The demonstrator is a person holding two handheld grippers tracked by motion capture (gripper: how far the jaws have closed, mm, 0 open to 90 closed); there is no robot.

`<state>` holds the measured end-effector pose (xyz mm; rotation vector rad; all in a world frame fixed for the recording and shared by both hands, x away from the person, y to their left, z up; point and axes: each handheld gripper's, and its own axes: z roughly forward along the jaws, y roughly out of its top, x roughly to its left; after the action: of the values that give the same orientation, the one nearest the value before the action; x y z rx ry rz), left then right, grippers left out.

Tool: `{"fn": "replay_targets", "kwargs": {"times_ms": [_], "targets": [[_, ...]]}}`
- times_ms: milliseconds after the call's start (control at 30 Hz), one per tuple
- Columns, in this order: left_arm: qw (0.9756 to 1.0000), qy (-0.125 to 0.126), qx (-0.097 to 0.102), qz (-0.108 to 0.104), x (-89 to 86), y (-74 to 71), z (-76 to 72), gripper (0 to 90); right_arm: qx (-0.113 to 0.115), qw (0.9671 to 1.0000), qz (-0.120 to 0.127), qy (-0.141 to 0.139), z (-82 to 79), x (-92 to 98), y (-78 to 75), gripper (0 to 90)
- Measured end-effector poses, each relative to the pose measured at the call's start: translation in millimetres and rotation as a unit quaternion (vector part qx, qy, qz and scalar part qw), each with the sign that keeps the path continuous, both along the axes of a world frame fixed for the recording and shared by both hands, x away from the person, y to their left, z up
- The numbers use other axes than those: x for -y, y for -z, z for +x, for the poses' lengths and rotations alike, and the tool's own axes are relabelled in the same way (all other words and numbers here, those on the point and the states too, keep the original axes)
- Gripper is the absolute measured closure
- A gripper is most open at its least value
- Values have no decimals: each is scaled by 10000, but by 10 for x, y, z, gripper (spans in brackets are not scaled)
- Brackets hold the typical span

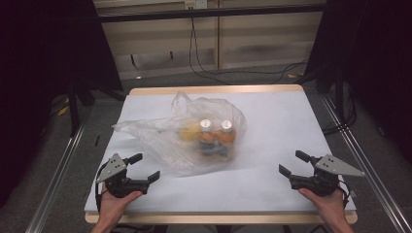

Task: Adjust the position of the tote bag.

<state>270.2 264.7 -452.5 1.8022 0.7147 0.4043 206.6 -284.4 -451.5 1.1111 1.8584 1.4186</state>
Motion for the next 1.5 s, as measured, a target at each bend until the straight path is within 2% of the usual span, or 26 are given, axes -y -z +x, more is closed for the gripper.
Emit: {"fn": "replay_targets", "kwargs": {"times_ms": [200, 233, 333, 567, 633, 733, 800, 933, 967, 1067, 1133, 1233, 1267, 1300, 1333, 1367, 1500], "targets": [[10000, 19, -55, 31, -2, -12, 3, 125, -74, 9998, -78, -146, 16, -30, 7, 258], [9999, 69, -140, -13, -6, -9, 10, 142, -119, 9998, -68, -159, 29, -35, 12, 267], [9999, 20, -116, 14, -3, -18, 6, 160, -143, 9997, -101, -172, 39, -32, 14, 285], [9999, 147, -88, -13, -5, -63, 0, 247, -222, 9994, -85, -270, 46, -36, 7, 327], [9997, 166, -89, -147, 3, -86, -7, 264, -245, 9991, -110, -317, 46, -50, 5, 337], [9996, 218, -93, -162, 28, -117, 3, 291, -278, 9988, -152, -382, 42, -68, 5, 338], [9993, 326, -59, -149, 54, -149, 20, 315, -300, 9984, -194, -433, 40, -79, 2, 338], [9992, 367, -10, -156, 82, -216, 70, 360, -339, 9980, -230, -472, 37, -98, 3, 343], [9991, 382, -11, -209, 97, -230, 82, 370, -348, 9979, -249, -487, 37, -102, 4, 342], [9992, 368, -7, -183, 122, -279, 124, 387, -353, 9977, -265, -524, 40, -115, 2, 349], [9986, 467, -39, -239, 145, -309, 157, 405, -375, 9973, -279, -570, 47, -122, 7, 349], [9986, 505, -78, -101, 185, -345, 196, 429, -425, 9968, -274, -625, 58, -133, 17, 348], [9981, 601, -87, -122, 203, -343, 207, 443, -438, 9966, -286, -637, 59, -136, 21, 348], [9984, 545, -108, -40, 222, -353, 204, 445, -436, 9964, -297, -657, 62, -140, 23, 348], [9976, 675, -136, -76, 232, -356, 219, 446, -461, 9961, -280, -695, 60, -147, 22, 348], [9979, 635, -140, 3, 245, -376, 218, 456, -447, 9960, -298, -716, 59, -150, 21, 348], [9969, 761, -134, -111, 291, -469, 278, 477, -457, 9959, -295, -729, 55, -160, 15, 348]]}}
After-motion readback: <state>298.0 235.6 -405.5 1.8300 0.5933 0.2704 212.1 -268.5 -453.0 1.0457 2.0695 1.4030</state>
